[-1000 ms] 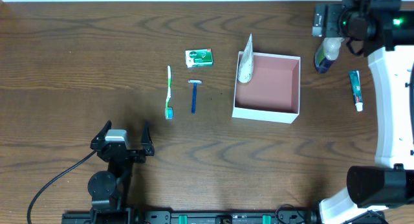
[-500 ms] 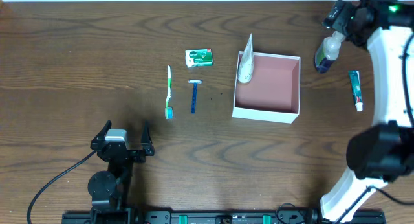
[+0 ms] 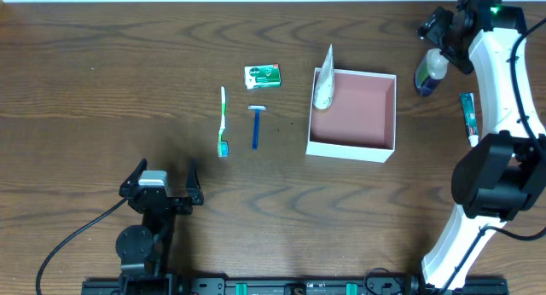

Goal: Pack container
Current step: 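Move the right gripper to the foam soap bottle and grasp it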

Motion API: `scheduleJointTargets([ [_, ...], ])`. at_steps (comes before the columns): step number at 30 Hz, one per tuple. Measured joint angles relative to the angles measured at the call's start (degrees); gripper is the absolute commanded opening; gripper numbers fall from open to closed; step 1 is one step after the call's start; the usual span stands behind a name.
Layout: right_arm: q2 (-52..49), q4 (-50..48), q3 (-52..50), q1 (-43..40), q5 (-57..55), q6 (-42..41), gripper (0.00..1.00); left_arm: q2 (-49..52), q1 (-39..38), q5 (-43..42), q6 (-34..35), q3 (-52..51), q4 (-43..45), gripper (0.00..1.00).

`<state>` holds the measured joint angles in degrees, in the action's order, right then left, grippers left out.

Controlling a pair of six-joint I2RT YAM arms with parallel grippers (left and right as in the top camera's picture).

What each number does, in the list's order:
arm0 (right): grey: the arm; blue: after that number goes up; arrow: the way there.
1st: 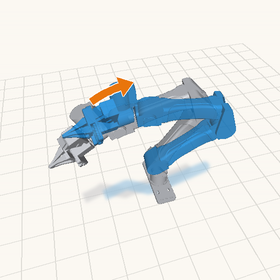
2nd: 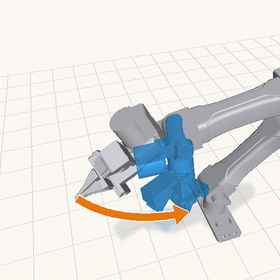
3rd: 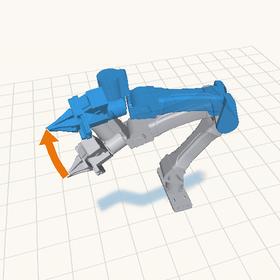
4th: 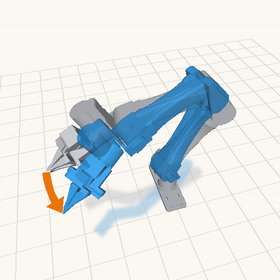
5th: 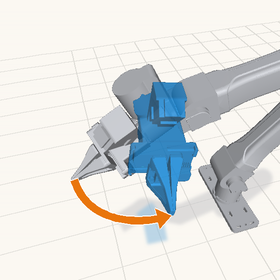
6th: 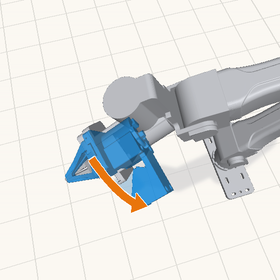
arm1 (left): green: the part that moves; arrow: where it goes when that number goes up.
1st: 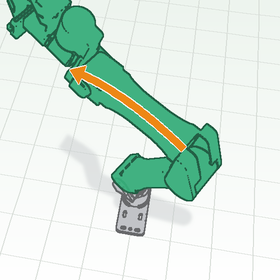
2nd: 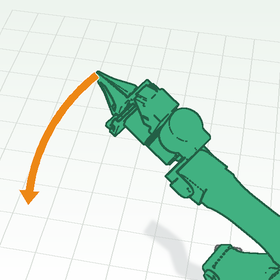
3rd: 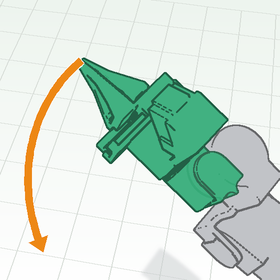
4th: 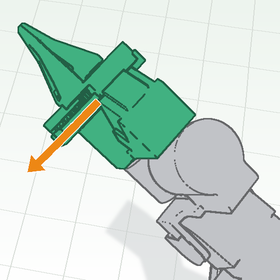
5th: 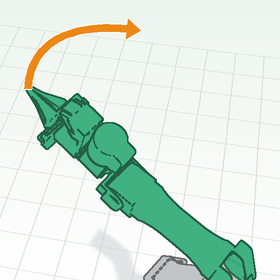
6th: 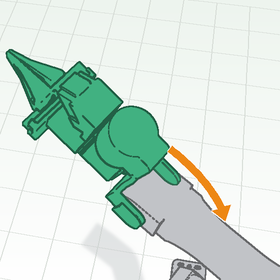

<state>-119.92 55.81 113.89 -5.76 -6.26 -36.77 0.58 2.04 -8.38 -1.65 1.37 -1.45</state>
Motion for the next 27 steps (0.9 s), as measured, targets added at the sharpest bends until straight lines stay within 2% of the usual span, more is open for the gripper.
scheduleJointTargets([
  [11,-3.0,-2.6,0.0,0.0,-1.4,-4.7,0.91,0.0,0.0,0.0,0.0,0.0,0.0,0.98],
  [16,-3.0,-4.0,0.0,0.0,-1.6,-4.7,0.86,0.0,0.0,0.0,0.0,0.0,0.0,0.98],
  [27,-3.2,-4.6,0.0,0.0,-3.4,-3.7,0.86,0.0,0.0,0.0,0.0,0.0,0.0,0.98],
])
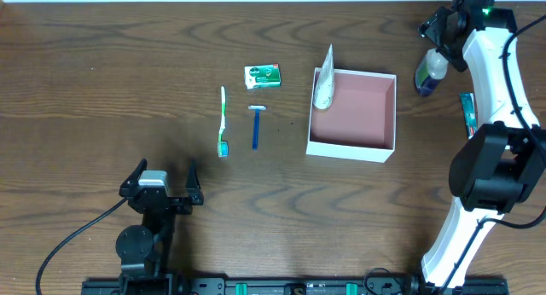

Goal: Pack container
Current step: 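Move the right gripper to the foam soap bottle and grasp it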

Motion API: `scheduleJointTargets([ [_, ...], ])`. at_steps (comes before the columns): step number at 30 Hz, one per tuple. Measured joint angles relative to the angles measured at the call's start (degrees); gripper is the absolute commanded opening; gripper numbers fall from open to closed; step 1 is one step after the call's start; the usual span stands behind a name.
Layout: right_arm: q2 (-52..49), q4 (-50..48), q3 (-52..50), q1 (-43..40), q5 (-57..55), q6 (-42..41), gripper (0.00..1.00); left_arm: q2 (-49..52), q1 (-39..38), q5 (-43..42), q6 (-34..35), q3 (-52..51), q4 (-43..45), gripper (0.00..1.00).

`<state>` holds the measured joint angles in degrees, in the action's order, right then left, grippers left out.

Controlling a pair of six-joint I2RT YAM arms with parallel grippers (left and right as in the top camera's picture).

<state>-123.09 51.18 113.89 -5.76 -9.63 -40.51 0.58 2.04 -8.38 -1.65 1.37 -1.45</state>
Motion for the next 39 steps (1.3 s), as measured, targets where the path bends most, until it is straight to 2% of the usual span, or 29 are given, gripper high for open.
scheduleJointTargets([
  [12,-0.7,-0.9,0.0,0.0,-0.9,1.3,0.77,0.0,0.0,0.0,0.0,0.0,0.0,0.98],
  [17,-0.9,-0.9,0.0,0.0,-1.1,1.7,0.61,0.0,0.0,0.0,0.0,0.0,0.0,0.98],
  [22,-1.6,-0.9,0.0,0.0,-1.4,1.9,0.58,0.0,0.0,0.0,0.0,0.0,0.0,0.98],
  [26,-1.9,-0.9,0.0,0.0,-1.6,2.3,0.43,0.0,0.0,0.0,0.0,0.0,0.0,0.98],
  [39,-1.7,0.3,0.0,0.0,-2.0,4.4,0.33,0.0,0.0,0.0,0.0,0.0,0.0,0.98],
])
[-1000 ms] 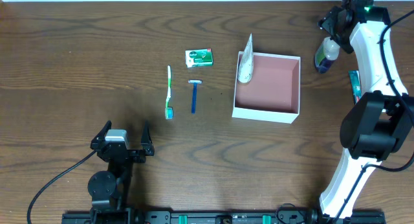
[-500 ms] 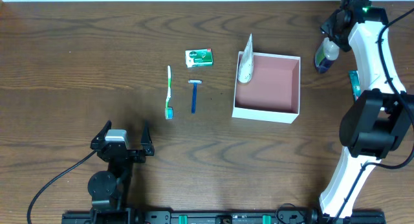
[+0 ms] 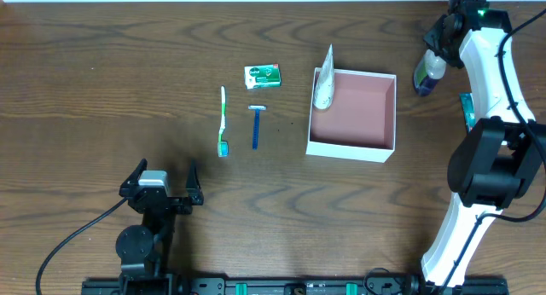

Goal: Pack container
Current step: 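Move the right gripper to the foam soap bottle and grasp it, then lift the soap bottle with the right gripper and lower it into the box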

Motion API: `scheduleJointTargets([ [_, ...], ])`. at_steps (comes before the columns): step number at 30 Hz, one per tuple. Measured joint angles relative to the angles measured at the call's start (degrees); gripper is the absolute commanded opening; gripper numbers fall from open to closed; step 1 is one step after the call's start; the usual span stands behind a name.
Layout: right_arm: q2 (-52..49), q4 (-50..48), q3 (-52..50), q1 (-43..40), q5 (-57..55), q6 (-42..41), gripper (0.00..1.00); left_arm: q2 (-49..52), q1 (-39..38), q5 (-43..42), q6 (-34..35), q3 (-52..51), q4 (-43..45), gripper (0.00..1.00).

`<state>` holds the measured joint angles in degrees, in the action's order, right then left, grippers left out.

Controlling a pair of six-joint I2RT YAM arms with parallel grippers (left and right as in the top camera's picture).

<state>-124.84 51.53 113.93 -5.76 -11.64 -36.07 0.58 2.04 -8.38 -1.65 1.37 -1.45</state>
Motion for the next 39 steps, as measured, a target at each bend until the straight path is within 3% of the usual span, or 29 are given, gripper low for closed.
scheduleJointTargets([
  [7,3.5,5.8,1.6,0.0,1.0,2.5,0.32,0.0,0.0,0.0,0.0,0.0,0.0,0.98],
  [11,8.6,8.1,2.3,0.0,3.2,4.7,0.26,0.0,0.0,0.0,0.0,0.0,0.0,0.98],
  [22,20.9,16.1,4.1,0.6,9.3,9.6,0.28,0.0,0.0,0.0,0.0,0.0,0.0,0.98],
  [39,21.2,18.6,4.1,14.9,8.0,11.8,0.29,0.0,0.0,0.0,0.0,0.0,0.0,0.98],
])
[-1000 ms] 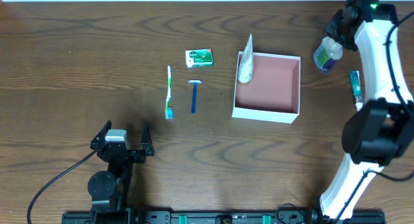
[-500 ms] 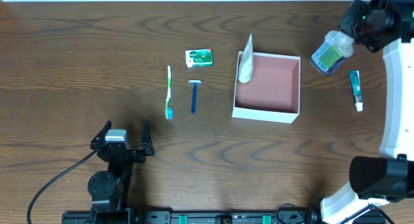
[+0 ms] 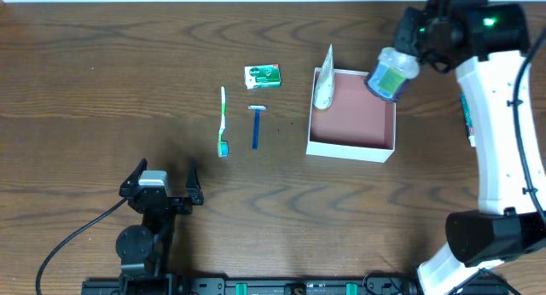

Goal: Pack container
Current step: 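Lift the soap bottle with the right gripper and lower it into the box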

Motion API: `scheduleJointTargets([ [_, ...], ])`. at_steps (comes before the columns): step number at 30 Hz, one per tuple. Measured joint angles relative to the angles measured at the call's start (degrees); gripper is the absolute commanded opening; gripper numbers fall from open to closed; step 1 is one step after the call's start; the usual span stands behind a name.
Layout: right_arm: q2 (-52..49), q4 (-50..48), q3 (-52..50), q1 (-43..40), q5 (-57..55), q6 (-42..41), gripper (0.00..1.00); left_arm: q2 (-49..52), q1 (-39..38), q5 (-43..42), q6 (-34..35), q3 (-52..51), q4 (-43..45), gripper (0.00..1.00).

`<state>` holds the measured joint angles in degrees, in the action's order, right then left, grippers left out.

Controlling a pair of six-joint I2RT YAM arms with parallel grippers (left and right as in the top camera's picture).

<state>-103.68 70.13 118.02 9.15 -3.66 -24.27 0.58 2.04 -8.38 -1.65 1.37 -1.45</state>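
Observation:
A white box with a pink inside [image 3: 388, 148] stands right of the table's middle. My right gripper [image 3: 410, 48] is shut on a blue-green bottle [image 3: 386, 79] with a white cap, holding it in the air over the box's back right corner. A green-and-white toothbrush [image 3: 223, 122], a blue razor [image 3: 255, 126] and a small green packet [image 3: 263, 76] lie left of the box. A toothpaste tube [image 3: 466, 116] lies right of it, partly behind my right arm. My left gripper [image 3: 163, 182] rests open near the front left, holding nothing.
A white pointed item [image 3: 324, 80] stands upright against the box's left wall. My white right arm [image 3: 499, 124] runs down the right side of the table. A black cable [image 3: 77, 235] trails from the left arm's base.
My right gripper was at the bottle where it stood at the far right back of the table. It now holds the bottle lifted and moved left, over the box's back right corner.
At all three earlier moments my right gripper stayed around the bottle at the table's far right back, shifting slightly. It now holds the bottle raised over the box. The left arm and the other items have not moved.

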Motion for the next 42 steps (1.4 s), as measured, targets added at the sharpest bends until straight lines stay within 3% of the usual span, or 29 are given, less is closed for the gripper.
scheduleJointTargets([
  [9,-3.1,0.0,0.0,2.3,-1.9,1.3,0.27,0.0,0.0,0.0,0.0,0.0,0.0,0.98],
  [23,-8.0,-2.3,0.0,2.3,-0.1,11.3,0.27,0.0,0.0,0.0,0.0,0.0,0.0,0.98],
  [42,-14.3,-6.2,0.0,2.3,4.3,13.7,0.29,0.0,0.0,0.0,0.0,0.0,0.0,0.98],
])
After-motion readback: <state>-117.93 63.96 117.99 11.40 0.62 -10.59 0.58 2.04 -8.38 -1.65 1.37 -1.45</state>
